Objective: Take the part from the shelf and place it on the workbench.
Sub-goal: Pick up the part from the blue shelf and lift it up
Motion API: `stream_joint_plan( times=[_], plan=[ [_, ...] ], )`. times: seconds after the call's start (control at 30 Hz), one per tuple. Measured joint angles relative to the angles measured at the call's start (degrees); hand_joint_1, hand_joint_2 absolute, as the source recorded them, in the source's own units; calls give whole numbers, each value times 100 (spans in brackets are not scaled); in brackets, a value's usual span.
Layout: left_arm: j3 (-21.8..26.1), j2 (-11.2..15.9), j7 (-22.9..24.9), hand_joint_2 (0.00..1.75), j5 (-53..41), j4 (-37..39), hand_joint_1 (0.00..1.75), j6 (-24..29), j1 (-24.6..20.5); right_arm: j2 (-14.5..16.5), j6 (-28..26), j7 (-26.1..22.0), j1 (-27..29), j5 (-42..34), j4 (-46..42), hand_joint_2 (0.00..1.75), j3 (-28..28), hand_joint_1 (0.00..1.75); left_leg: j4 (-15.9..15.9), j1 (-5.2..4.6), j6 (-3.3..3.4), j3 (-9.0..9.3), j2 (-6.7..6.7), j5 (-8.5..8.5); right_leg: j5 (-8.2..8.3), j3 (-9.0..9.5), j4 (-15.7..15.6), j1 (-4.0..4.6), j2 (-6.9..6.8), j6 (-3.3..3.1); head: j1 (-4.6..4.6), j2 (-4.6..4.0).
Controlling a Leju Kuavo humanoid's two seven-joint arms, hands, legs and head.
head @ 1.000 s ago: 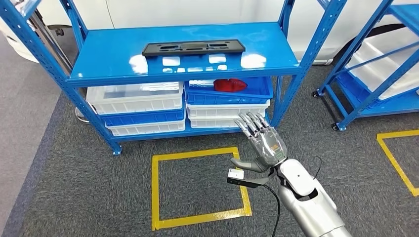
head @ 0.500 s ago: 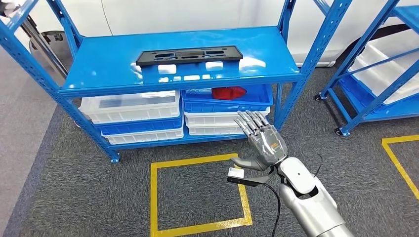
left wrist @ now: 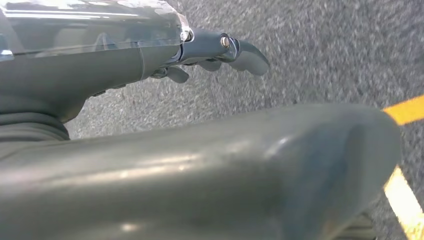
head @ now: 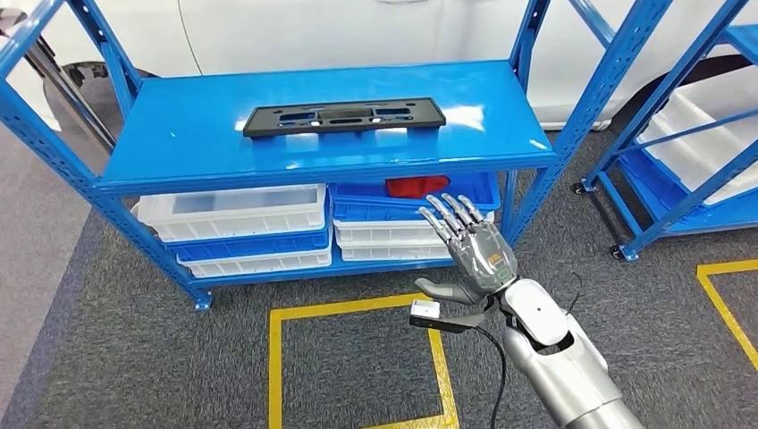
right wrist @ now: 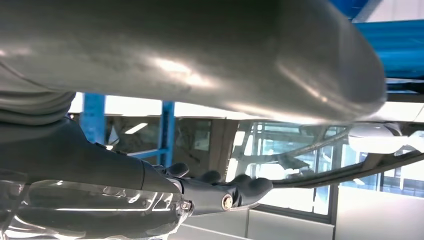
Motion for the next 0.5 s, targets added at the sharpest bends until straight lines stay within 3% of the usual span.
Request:
stream_joint_plan(
  times=[0.07, 0.13, 0.2, 0.23, 0.27, 0.3, 0.37, 0.4, 0.5],
  plan=[
    [-1, 1, -14, 0, 1, 0, 0, 3, -10, -15, -15, -8, -12, -40, -12, 0, 2, 0, -58, 22, 45, 129, -4, -57, -54, -338, 558, -24, -5, 73, 0, 0],
    [-1, 2, -24, 0, 2, 0, 0, 4, -8, -31, -22, -11, -3, -52, -12, 0, 3, 0, -70, 23, 60, 231, -11, -151, -317, -839, 1208, -60, -5, 133, 0, -1],
    [0, 0, -26, 0, 2, 0, 0, 3, 15, -35, -25, -14, 21, -54, -11, 0, 7, 0, -69, 24, 53, 369, -16, -270, -464, -1160, 1404, -98, -9, 166, 0, -2],
    [0, -2, -27, 0, 2, 0, 0, 3, 24, -39, -25, -16, 28, -54, -11, 0, 9, 0, -69, 26, 46, 456, -17, -335, -364, -1187, 1238, -109, -13, 171, 0, -2],
    [0, -3, -27, 0, 2, 0, 0, 3, 28, -43, -25, -17, 31, -55, -11, 0, 11, 0, -70, 27, 34, 551, -18, -404, -135, -1139, 923, -117, -19, 171, 0, -1],
    [0, -4, -28, 0, 2, 1, 0, 3, 32, -50, -26, -19, 31, -61, -8, 0, 12, 0, -72, 27, 14, 627, -18, -476, 224, -1065, 520, -119, -30, 161, 0, -1],
    [-1, -4, -27, 0, 4, 3, 0, 4, 27, -74, -39, -36, 24, -104, 9, 0, 21, 0, -78, 19, -49, 734, -24, -599, 700, -968, -41, -83, -46, 94, -1, -2],
    [-1, -4, -27, 0, 6, 4, 0, 6, 25, -92, -54, -55, 18, -139, 19, 0, 28, 0, -78, 14, -86, 770, -23, -636, 794, -953, -165, -62, -46, 45, -1, -2],
    [0, -4, -31, 0, 20, 4, 0, 16, 13, -138, -111, -109, -53, -253, 42, 0, 51, 0, -33, 18, -182, 869, -5, -692, 702, -801, -234, -59, -20, -94, -2, -1]
  ],
)
